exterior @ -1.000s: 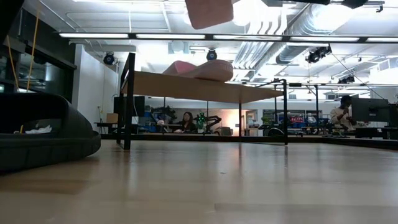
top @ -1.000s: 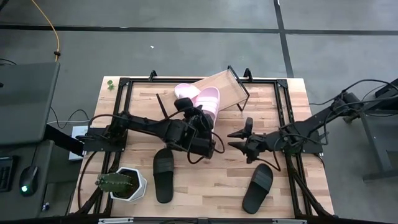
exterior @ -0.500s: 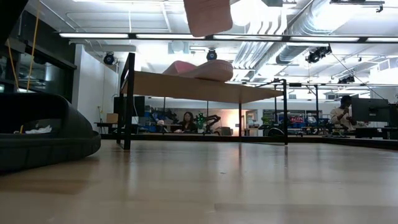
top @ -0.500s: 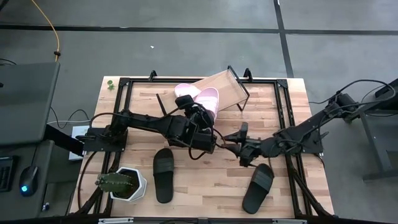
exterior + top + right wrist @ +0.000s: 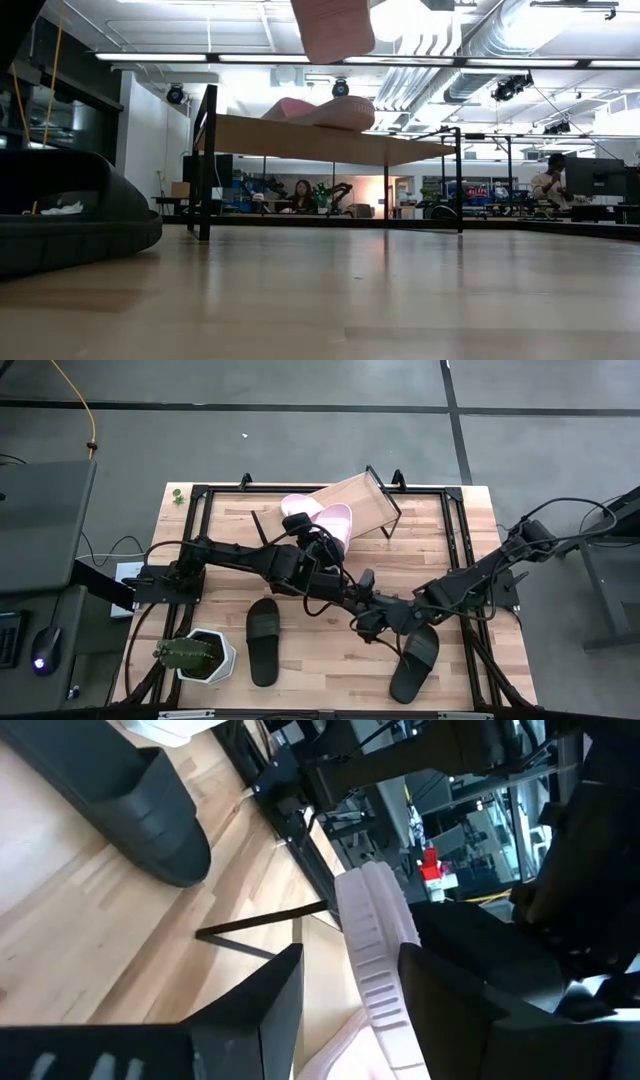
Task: Pick and place slides into the shelf
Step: Put the pink slipper on the shelf
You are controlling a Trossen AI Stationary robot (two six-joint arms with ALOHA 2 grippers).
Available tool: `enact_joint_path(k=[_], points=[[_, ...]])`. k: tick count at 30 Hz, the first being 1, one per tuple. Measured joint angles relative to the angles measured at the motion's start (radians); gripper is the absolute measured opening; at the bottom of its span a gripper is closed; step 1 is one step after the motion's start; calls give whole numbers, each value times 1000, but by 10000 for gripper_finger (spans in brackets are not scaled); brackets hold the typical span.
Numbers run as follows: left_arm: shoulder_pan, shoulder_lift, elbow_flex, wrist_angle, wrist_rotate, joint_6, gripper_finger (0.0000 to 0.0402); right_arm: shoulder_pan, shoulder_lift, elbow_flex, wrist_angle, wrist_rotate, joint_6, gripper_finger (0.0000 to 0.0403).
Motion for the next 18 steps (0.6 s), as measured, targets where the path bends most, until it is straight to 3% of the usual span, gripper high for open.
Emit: enact_joint_path(k=[18], points=[[-2, 0, 0, 6, 25, -26, 12, 9, 0, 0, 51, 5, -80, 158]])
